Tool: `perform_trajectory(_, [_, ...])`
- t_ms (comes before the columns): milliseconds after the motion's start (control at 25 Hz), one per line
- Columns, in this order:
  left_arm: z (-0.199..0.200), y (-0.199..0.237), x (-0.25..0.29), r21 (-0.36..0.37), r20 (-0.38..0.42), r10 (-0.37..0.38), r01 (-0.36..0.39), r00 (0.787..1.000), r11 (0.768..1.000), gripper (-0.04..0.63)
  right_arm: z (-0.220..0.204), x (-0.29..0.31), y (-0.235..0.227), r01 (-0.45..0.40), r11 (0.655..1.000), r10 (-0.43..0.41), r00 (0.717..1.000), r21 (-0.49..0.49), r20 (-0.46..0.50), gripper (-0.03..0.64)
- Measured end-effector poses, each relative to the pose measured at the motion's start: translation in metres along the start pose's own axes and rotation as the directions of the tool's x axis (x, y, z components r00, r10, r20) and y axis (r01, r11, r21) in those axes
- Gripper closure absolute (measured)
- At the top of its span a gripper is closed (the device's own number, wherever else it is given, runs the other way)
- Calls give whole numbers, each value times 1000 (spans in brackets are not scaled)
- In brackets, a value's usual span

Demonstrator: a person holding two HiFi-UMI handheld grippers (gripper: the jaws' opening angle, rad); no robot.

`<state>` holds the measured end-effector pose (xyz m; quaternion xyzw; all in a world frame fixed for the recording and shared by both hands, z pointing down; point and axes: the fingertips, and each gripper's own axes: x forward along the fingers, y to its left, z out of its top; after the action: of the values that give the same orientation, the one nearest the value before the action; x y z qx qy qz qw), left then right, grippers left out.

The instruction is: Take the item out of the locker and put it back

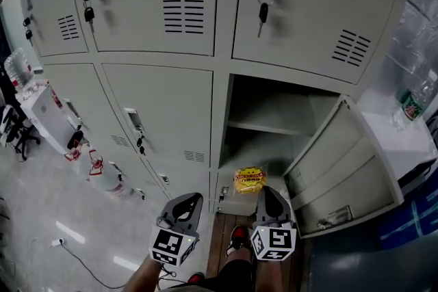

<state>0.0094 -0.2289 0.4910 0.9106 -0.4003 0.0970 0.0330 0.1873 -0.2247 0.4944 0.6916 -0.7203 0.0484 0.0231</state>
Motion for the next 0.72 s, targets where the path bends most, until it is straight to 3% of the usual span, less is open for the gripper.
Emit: perform_trajectory(720, [-32, 23, 48, -36, -73, 77, -80, 994, 996, 572, -61, 96, -13, -90, 995, 94, 988, 40, -122, 600])
